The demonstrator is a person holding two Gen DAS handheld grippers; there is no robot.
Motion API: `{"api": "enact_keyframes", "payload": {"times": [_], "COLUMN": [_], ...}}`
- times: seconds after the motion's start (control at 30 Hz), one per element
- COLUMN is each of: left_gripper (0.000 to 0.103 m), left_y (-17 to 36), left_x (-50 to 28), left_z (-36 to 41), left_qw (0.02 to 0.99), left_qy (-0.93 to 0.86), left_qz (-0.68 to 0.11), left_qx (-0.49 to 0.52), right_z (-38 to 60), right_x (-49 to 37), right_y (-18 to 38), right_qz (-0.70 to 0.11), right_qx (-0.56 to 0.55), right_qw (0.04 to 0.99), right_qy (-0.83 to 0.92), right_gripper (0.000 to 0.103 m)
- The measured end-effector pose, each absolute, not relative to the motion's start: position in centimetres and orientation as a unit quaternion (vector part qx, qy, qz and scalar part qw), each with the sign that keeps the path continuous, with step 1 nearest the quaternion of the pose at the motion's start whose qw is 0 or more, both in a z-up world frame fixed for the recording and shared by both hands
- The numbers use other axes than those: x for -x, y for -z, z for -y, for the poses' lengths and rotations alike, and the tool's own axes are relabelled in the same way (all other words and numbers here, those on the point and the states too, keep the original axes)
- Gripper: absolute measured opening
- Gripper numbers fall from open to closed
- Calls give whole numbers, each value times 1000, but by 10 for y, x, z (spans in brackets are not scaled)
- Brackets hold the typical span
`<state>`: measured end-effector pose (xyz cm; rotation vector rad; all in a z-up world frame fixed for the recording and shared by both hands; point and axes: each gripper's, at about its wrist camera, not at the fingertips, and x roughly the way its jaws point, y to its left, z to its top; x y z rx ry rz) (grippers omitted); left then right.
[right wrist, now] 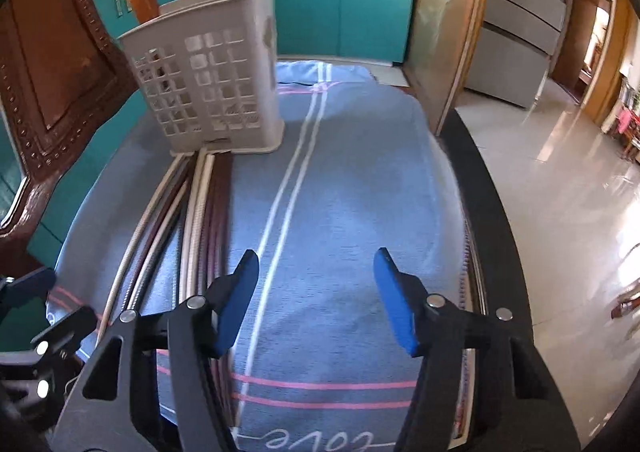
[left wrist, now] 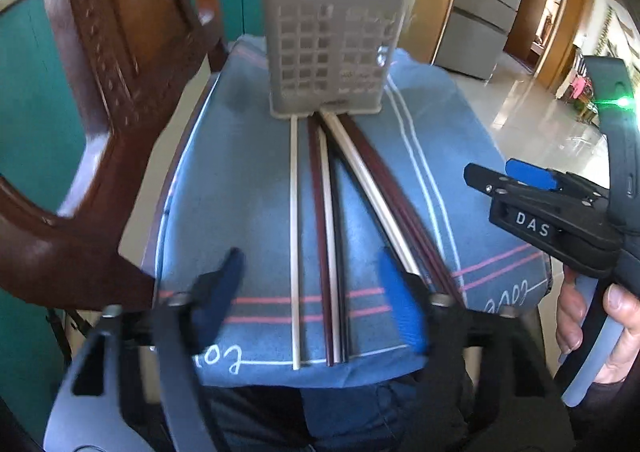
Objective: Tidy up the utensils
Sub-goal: 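Close the left tool on a light wooden chopstick while the right tool grasps a dark chopstick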
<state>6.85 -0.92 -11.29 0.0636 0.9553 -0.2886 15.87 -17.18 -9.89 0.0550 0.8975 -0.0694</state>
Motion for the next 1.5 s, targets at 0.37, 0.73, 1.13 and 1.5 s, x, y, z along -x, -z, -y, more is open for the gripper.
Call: {"api": "enact_keyframes", "payload": {"times": [0.37, 0.73, 1.13, 1.5], "left_gripper": [26, 24, 24, 24], "left_y": [130, 142, 150, 149], "left_x": [-88, -132, -178, -199], "left_z": [-10, 0, 11, 19], "left_qw": [857, 852, 845, 846], "left_qy": [112, 123, 134, 129], "left_qz": [-503, -508, -517, -516], "left_qx": [-17, -33, -26, -29], "right_z": [127, 159, 182, 190], "right_x": [-205, -213, -217, -227], "right_y": [116, 128, 124, 125], "right_qz": [-481, -508, -509, -491], "right_qx": [-68, -93, -93, -122], "right_qw": [869, 854, 856, 862], "right_qy": [-99, -60, -11, -33], "right_gripper": [31, 13, 13, 15]}}
